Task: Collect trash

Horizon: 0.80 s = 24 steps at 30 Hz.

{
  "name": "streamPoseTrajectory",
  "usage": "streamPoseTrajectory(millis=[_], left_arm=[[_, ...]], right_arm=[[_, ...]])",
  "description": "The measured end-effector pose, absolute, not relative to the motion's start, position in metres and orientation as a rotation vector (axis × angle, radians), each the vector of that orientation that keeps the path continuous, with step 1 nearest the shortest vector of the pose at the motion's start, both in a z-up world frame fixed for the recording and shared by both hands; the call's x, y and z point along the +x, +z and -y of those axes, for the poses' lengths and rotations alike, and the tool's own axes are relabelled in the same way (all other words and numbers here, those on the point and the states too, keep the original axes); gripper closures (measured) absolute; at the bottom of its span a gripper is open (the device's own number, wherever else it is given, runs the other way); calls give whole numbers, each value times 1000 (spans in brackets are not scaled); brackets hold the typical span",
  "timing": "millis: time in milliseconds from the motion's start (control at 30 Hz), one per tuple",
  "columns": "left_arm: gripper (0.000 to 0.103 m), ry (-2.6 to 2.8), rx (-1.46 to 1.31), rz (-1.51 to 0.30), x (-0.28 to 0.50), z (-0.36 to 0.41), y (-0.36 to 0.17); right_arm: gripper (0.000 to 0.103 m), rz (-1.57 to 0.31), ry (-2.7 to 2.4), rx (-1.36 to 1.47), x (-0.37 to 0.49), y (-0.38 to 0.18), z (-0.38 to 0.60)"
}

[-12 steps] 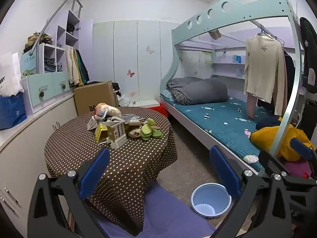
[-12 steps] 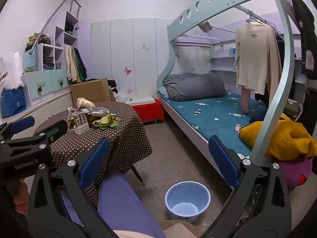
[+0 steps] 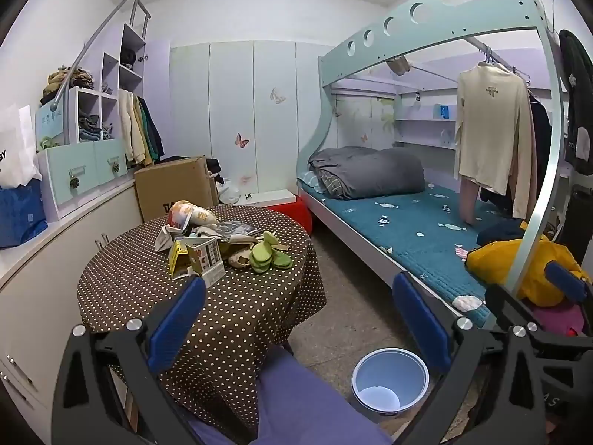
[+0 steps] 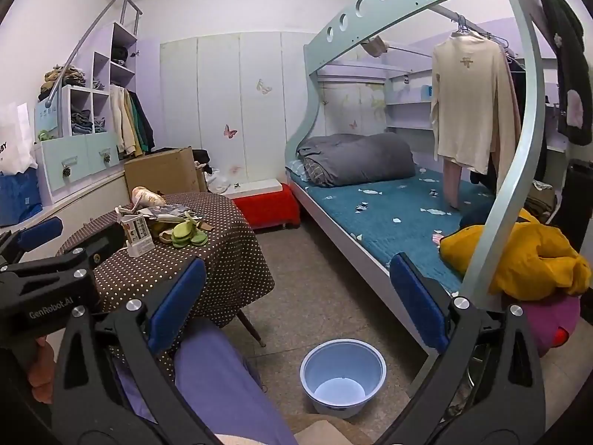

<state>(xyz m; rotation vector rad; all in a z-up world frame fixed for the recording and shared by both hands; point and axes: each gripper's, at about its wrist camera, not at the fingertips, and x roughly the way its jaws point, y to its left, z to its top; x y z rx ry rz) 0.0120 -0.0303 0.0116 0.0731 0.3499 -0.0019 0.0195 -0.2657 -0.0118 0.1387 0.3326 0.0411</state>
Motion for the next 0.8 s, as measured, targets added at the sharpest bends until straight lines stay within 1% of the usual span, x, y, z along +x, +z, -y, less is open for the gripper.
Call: streamPoseTrajectory(millis=[267, 800], left_arm=[[4, -1, 71, -362, 12, 28, 10], [4, 27, 74, -377, 13, 26, 3]], right_arm=[[6, -318, 37, 117, 13, -15, 245], [6, -337, 36, 105, 16, -18, 245]])
